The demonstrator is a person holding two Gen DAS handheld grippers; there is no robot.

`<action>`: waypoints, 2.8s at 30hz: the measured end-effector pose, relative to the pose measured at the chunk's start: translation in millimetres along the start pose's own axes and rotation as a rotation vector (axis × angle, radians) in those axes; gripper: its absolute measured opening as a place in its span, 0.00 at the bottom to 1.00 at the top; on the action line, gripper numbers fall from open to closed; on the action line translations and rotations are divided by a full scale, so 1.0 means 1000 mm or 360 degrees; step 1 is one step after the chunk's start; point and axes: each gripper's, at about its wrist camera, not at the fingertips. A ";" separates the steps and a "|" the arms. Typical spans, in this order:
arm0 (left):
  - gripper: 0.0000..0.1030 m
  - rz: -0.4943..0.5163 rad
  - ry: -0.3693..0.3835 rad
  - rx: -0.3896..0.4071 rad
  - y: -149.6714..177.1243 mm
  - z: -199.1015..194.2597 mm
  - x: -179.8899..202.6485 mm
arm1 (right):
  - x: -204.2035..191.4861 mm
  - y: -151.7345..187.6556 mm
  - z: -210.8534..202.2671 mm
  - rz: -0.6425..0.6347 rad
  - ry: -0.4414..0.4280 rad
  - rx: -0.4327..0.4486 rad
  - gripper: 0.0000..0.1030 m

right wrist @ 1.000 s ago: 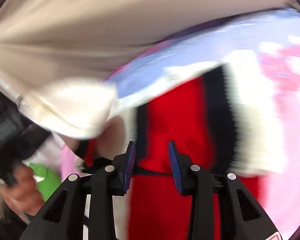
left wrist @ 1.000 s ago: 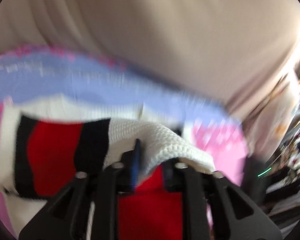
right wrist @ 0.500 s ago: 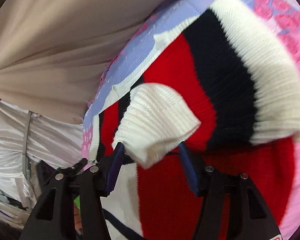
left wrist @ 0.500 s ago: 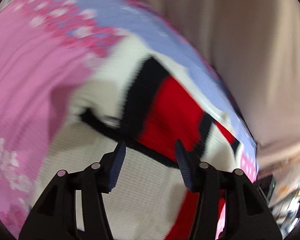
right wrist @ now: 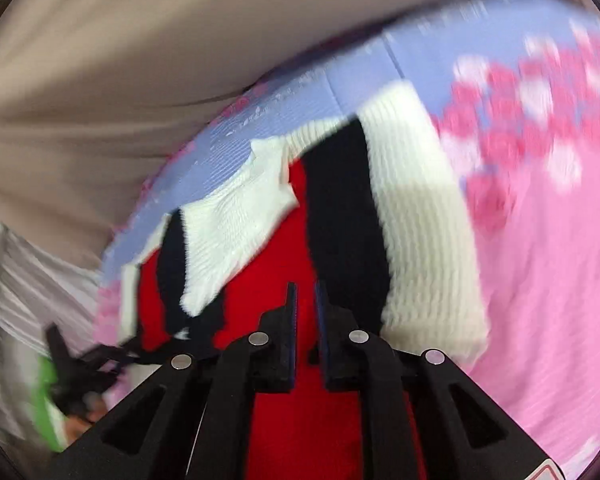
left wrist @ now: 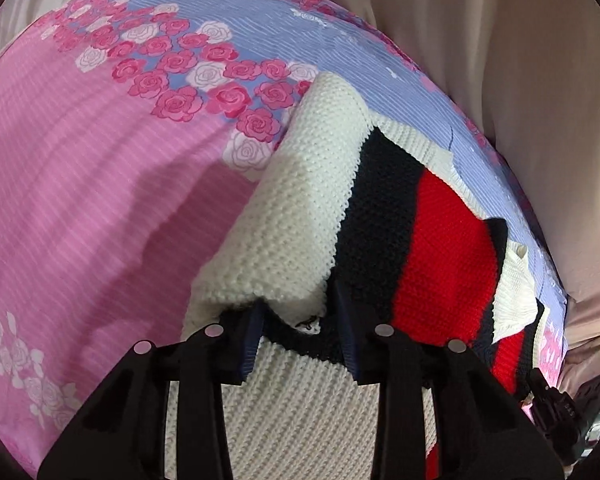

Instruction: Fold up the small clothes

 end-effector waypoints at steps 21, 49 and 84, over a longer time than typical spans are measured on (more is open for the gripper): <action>0.12 -0.0101 0.0012 0.0049 -0.011 0.005 -0.011 | -0.024 -0.009 0.032 -0.0089 0.0181 0.0091 0.06; 0.31 0.0157 0.0065 0.0001 0.023 -0.060 -0.015 | -0.022 0.068 -0.079 -0.0303 0.0298 0.0199 0.29; 0.05 0.0171 0.0157 -0.0666 0.245 -0.187 -0.075 | 0.068 0.323 -0.188 -0.0360 0.0189 -0.0374 0.09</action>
Point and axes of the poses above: each gripper's, at about its wrist camera, not at the fingertips, and z roughly the way its jaws point, x to its right, y to its underside, and after that the axes turned 13 degrees about y, right-handed
